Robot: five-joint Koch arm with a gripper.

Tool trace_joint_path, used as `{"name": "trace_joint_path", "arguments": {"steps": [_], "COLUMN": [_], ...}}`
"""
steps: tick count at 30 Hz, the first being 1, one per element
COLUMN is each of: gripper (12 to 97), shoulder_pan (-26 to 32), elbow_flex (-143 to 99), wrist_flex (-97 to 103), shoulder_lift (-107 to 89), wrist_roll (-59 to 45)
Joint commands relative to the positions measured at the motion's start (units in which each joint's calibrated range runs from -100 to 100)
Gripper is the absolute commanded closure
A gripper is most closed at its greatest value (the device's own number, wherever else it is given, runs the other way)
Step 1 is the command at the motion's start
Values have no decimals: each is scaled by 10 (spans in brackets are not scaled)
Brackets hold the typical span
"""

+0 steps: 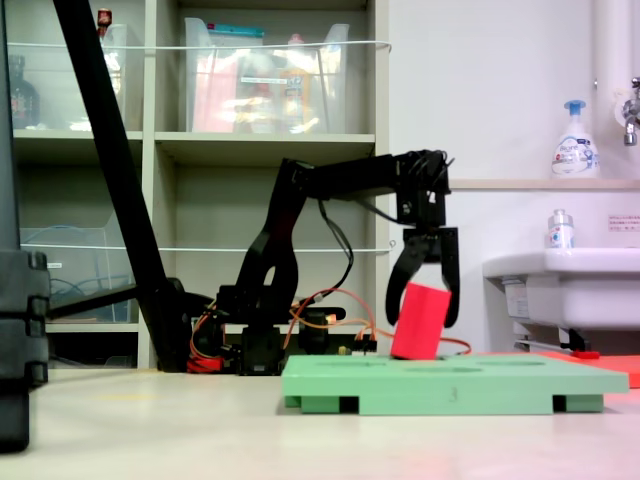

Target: Put the square block into the corresponding hole

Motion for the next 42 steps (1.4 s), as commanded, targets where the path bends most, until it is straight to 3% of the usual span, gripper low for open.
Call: {"name": "trace_joint_path", "arguments": {"steps": [1,23,28,34,38,42], "gripper": [823,797,555,434,269,254], "shoulder_pan": [5,9,10,10,10,10], "elbow_flex": [30,28,28,27,26,26], "wrist_flex": [-36,-36,-36,-36,-36,-36], "shoulder_lift": [3,112,129,73,-9,-143], "wrist_roll": [1,-31,-31,-31,-38,-55]}}
